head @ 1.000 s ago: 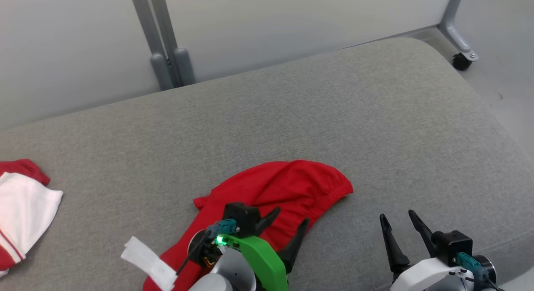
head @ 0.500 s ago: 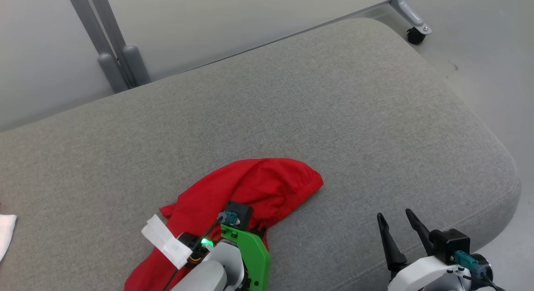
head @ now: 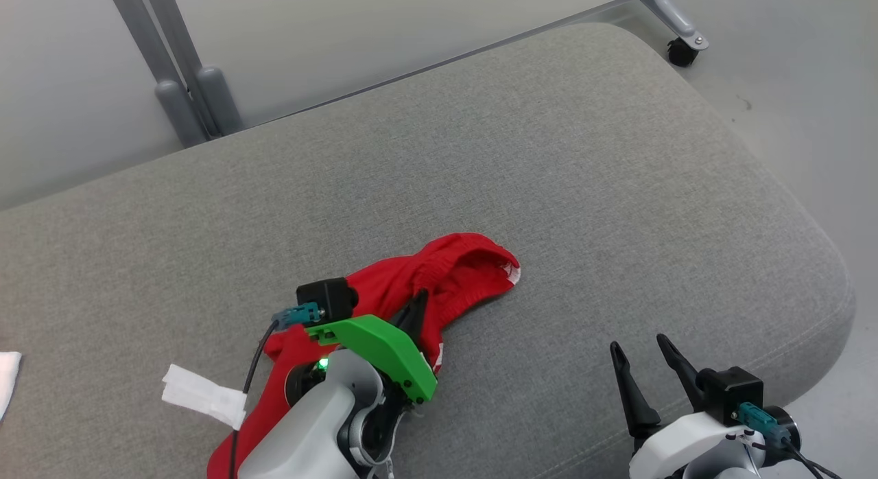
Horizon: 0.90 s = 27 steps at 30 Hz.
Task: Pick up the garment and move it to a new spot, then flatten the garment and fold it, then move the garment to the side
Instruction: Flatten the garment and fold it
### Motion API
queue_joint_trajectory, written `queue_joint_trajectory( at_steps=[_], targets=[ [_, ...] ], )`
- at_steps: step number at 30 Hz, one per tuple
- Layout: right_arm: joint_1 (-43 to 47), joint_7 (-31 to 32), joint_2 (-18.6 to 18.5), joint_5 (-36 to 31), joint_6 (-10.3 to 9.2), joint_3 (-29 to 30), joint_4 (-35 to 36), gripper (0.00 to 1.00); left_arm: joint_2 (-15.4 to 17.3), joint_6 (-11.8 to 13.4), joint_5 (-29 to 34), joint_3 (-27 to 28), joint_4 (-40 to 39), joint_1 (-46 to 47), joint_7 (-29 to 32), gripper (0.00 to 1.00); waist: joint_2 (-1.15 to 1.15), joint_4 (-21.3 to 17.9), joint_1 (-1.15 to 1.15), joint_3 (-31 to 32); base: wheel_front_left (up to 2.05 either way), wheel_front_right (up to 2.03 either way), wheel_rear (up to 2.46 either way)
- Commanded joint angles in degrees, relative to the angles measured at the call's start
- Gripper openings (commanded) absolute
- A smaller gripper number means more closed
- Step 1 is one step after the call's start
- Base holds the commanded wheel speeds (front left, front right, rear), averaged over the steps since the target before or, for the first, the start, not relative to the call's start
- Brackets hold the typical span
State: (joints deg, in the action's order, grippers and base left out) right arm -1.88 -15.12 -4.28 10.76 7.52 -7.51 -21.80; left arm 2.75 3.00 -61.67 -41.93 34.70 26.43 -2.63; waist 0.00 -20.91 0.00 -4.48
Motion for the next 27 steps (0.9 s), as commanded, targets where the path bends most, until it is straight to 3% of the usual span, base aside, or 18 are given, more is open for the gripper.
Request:
queue_joint_trajectory(
  at_steps=[1, 7, 12, 14, 15, 19, 27],
  targets=[
    [-0.8, -0.1, -0.2, 0.3, -0.06, -0.1, -0.2, 1.0, 0.3, 1.0, -1.6, -0.2, 1.3, 1.2, -1.9, 0.0, 0.0, -0.4, 0.0, -0.2, 0.0, 0.0, 0.0],
    [-1.0, -0.1, -0.2, 0.9, -0.06, -0.4, -0.7, 1.0, 0.3, 1.3, -8.0, -1.6, 5.8, 3.1, -8.8, 0.0, 0.0, -1.5, 0.0, -1.0, 0.0, 0.0, 0.0],
    [-1.0, -0.1, -0.2, 0.8, -0.06, -0.4, -1.1, 1.0, 0.3, 2.3, -9.0, -3.0, 11.0, 5.5, -11.4, 0.04, 0.0, -1.8, 0.0, -1.2, 0.0, 0.0, 0.0],
    [-1.1, -0.1, -0.2, 0.8, -0.06, -0.5, -1.3, 1.0, 0.2, 1.7, -8.3, -5.3, 13.4, 5.5, -11.0, 0.57, 0.0, -2.0, 0.0, -1.2, 0.0, 0.0, 0.0],
    [-1.2, -0.1, -0.2, 0.9, -0.06, -0.6, -1.4, 1.0, 0.2, 1.0, -8.1, -7.0, 14.4, 5.3, -10.1, 1.0, 0.0, -2.0, 0.0, -1.2, 0.0, 0.0, 0.0],
    [-1.1, -0.1, -0.3, 1.1, -0.06, -0.4, -1.7, 1.0, 0.3, -2.6, -10.8, -10.4, 15.6, 4.0, -7.2, 1.0, 0.0, -1.7, 0.0, -1.1, 0.0, 0.0, 0.0],
    [-0.2, -0.1, -0.6, 0.9, -0.06, 0.4, -1.4, 1.0, 0.3, -3.8, -6.8, -13.6, 17.8, 7.8, -11.9, 1.0, 0.0, 1.1, 0.0, -0.5, 0.0, 0.0, 0.0]
  ],
)
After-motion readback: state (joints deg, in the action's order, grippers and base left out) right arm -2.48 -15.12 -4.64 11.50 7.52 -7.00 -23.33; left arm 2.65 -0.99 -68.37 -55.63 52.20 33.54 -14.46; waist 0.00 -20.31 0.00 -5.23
